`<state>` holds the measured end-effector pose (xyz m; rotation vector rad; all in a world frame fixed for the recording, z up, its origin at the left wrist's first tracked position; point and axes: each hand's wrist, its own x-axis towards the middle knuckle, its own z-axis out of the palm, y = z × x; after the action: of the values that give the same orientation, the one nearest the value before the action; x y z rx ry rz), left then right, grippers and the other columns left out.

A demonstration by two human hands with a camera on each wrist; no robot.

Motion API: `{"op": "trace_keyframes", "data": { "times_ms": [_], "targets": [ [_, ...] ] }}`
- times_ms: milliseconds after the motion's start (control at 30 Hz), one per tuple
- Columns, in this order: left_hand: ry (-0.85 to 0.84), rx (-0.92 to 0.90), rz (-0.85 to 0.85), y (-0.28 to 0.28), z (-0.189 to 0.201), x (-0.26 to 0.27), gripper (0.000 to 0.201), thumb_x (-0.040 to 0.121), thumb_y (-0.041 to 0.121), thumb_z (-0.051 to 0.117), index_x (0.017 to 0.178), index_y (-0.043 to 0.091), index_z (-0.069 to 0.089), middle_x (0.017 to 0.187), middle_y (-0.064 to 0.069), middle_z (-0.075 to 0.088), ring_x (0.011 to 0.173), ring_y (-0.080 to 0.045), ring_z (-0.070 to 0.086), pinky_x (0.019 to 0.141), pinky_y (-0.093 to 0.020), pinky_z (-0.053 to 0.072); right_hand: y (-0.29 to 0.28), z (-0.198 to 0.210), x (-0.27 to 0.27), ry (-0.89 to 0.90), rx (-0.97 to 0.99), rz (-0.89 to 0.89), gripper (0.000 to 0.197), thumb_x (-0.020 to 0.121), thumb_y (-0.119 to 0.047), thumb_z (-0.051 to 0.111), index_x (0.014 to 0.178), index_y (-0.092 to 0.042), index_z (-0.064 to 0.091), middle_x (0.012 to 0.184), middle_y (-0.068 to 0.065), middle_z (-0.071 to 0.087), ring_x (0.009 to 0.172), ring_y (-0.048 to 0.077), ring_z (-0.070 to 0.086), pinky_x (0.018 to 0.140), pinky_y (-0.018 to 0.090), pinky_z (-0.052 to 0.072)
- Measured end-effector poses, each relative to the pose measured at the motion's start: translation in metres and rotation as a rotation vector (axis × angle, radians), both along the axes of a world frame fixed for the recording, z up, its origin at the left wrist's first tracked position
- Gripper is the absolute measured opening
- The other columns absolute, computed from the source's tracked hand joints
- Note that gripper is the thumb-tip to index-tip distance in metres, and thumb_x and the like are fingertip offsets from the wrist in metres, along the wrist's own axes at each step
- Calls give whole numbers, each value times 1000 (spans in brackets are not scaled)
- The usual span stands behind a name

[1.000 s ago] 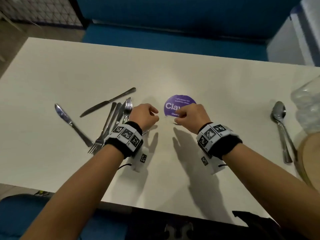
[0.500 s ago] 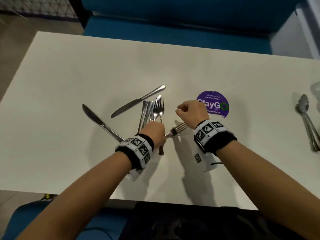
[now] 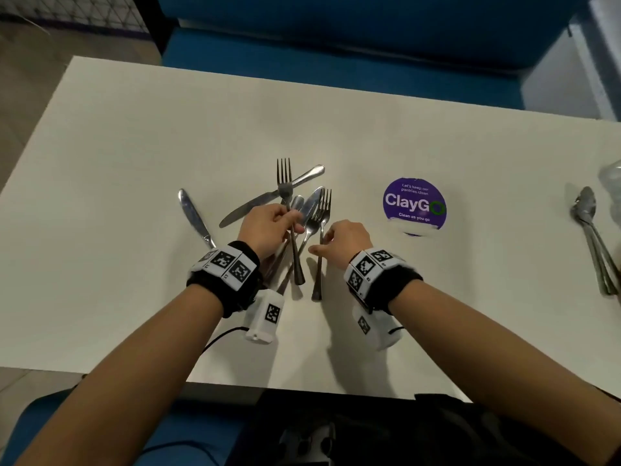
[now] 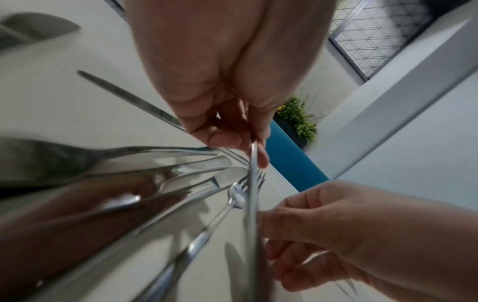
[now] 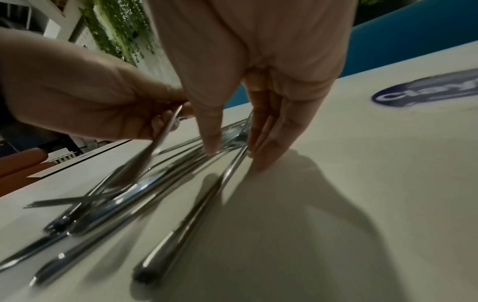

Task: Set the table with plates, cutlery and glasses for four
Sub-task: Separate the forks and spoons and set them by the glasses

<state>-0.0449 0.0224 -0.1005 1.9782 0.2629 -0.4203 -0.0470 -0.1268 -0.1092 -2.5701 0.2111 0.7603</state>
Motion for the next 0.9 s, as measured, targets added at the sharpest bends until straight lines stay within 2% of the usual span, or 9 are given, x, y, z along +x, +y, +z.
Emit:
{"op": "trace_keyframes", "data": {
  "times_ms": [200,267,333,433,533,633,767,833,900],
  "targets": [
    [91,-152,158,6,-5,-4,20,96,26,52,92,14,68,73,-5,70,68,-22,65,75,-37,57,4,-11,9,13,-17,-90,22,81,-19,67,93,-1,66,90,11,69,79,26,63,63,26,47],
    [105,-170,193,5,-6,-6,21,98,23,49,97,10,66,70,-5,67,63,-18,63,71,-33,56,-3,-13,11,67,21,-145,24,79,-21,66,91,0,65,85,10,68,77,26,65,67,27,52],
    [114,-201,222,4,-6,-8,23,99,21,45,101,7,63,67,-5,63,59,-15,60,65,-27,55,-10,-14,14,115,74,-189,26,77,-21,66,88,2,68,86,13,73,78,27,70,77,35,59],
    [143,-230,207,0,-6,-9,23,101,21,40,105,7,58,68,-6,61,56,-17,60,59,-25,55,-18,-11,18,104,148,-251,16,79,-15,68,81,0,72,83,14,73,78,26,72,80,39,59],
    [188,-273,175,-6,-5,-7,26,102,21,35,114,6,52,73,-9,61,57,-19,60,61,-30,55,-16,5,18,34,450,-389,11,83,-8,69,73,-8,66,74,8,68,66,18,68,73,28,59],
    [206,-326,174,-16,1,-6,28,103,21,31,115,7,52,83,-14,65,58,-22,62,54,-33,55,2,22,16,63,823,-398,8,84,0,65,78,-6,64,67,4,67,58,14,67,66,25,60],
    [210,-383,240,-22,7,-7,28,103,22,25,102,14,52,61,-6,51,35,-12,47,35,-18,38,19,23,18,57,774,-286,13,82,-1,68,77,-10,61,71,10,63,67,25,65,76,38,59],
    [195,-364,248,-19,4,-7,28,103,24,27,94,18,52,61,-4,49,30,-7,37,34,-16,28,19,22,20,5,703,-239,13,80,-5,72,74,-9,62,69,9,63,62,22,65,71,32,60],
    [205,-341,240,-15,2,-7,29,103,25,30,96,18,56,60,-4,52,30,-6,34,36,-17,26,17,22,20,-106,539,-190,13,78,-15,75,74,-8,66,69,5,67,58,16,64,67,28,59]
  ]
}}
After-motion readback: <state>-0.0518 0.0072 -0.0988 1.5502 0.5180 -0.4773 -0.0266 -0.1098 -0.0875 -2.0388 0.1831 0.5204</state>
